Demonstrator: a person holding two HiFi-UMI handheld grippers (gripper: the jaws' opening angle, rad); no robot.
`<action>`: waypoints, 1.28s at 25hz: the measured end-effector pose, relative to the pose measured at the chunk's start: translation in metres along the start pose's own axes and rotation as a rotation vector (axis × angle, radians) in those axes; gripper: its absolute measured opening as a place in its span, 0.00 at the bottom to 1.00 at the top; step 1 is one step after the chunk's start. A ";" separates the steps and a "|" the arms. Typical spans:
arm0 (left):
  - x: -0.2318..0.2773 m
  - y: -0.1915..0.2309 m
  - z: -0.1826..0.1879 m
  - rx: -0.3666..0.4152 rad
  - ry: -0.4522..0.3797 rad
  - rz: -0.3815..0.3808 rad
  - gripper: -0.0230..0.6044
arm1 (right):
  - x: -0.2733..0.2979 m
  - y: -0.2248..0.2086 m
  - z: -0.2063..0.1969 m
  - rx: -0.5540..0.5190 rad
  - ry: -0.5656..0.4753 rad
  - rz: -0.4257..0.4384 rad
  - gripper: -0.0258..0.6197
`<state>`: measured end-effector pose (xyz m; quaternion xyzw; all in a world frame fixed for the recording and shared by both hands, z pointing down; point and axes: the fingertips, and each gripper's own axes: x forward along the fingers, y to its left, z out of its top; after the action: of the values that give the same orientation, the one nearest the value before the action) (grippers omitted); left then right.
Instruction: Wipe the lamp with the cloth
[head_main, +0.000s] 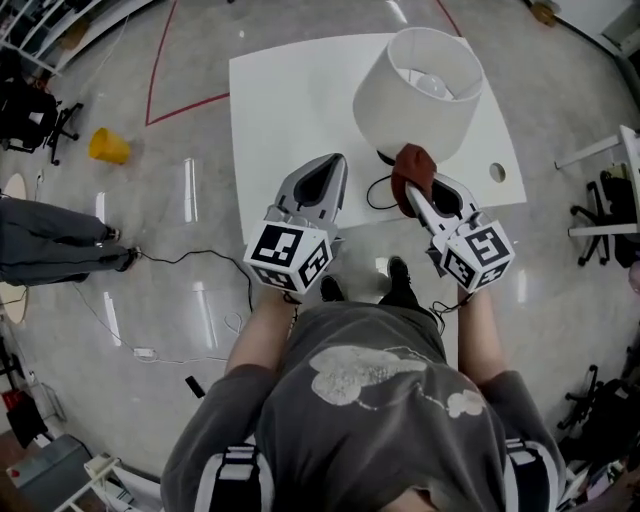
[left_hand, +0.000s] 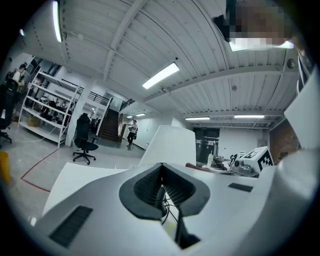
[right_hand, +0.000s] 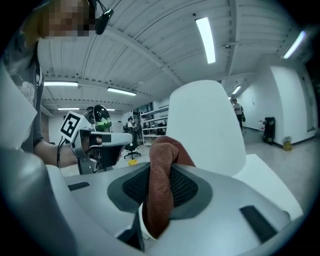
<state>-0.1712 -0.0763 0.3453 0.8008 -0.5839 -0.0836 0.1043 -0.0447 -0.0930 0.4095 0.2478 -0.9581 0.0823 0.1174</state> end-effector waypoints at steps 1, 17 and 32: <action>-0.005 0.003 0.000 -0.003 0.000 -0.004 0.05 | 0.000 0.004 0.005 0.010 -0.026 0.003 0.18; 0.013 0.004 0.057 0.090 -0.089 -0.029 0.05 | -0.008 0.004 0.137 -0.090 -0.269 -0.044 0.18; 0.020 0.032 0.036 0.108 0.005 0.108 0.05 | 0.047 0.025 0.083 -0.007 -0.153 0.129 0.18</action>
<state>-0.2038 -0.1072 0.3187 0.7728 -0.6297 -0.0441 0.0667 -0.1122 -0.1106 0.3400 0.1907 -0.9785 0.0674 0.0392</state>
